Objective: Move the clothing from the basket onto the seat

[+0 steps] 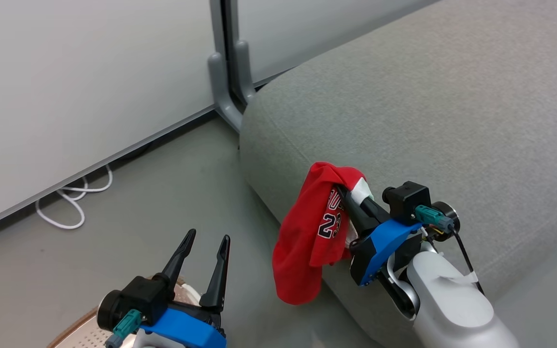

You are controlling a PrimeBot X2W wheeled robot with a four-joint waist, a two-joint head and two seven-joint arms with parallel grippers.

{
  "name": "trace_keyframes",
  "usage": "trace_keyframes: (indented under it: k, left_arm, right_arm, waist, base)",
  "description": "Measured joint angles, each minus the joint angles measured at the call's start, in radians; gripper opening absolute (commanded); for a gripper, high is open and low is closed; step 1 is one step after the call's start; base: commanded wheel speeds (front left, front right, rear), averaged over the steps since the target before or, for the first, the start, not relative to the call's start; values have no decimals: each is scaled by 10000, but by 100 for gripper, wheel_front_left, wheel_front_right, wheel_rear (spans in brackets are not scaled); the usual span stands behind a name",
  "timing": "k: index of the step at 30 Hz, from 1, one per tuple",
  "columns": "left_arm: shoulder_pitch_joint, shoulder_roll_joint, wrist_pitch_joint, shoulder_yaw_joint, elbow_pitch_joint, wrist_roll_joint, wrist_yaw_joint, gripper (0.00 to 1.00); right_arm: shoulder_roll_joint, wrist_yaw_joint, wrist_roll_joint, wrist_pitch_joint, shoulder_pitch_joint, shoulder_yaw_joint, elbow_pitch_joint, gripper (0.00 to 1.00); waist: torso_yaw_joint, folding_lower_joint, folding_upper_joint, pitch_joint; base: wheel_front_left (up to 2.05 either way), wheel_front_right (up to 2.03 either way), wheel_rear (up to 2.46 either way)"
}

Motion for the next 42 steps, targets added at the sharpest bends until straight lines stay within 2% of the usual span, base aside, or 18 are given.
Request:
trace_keyframes:
  k: [7,18,22,26,32,42]
  left_arm:
    - [-88,27,0,-84,27,48,0,100]
    - [-185,96,0,-96,29,27,-2,100]
    - [-421,182,0,-232,-21,81,-2,100]
    - [-912,380,0,-445,-69,153,-2,100]
    - [-1782,796,2,-846,-199,228,-2,100]
    - [-3202,1540,2,-1459,-813,288,-2,100]
  right_arm:
    - [-2,0,2,-56,62,-142,-17,0]
    - [0,2,90,-102,94,-316,-65,0]
    - [-6,0,221,-81,-375,-1039,-19,0]
    - [-73,2,-186,21,-1565,-2069,13,0]
    - [-876,2,-366,314,-3396,-3818,-146,0]
    - [-2798,2,-1112,673,-5355,-6730,-483,0]
  waist:
    - [-389,0,0,139]
    - [-273,-1,0,361]
    - [-129,-1,0,644]
    - [71,0,0,1110]
    - [434,0,0,2140]
    - [1272,1,-1,4277]
  base:
    - [0,0,0]
    - [0,0,0]
    - [0,0,0]
    - [0,0,0]
    - [0,0,0]
    - [0,0,0]
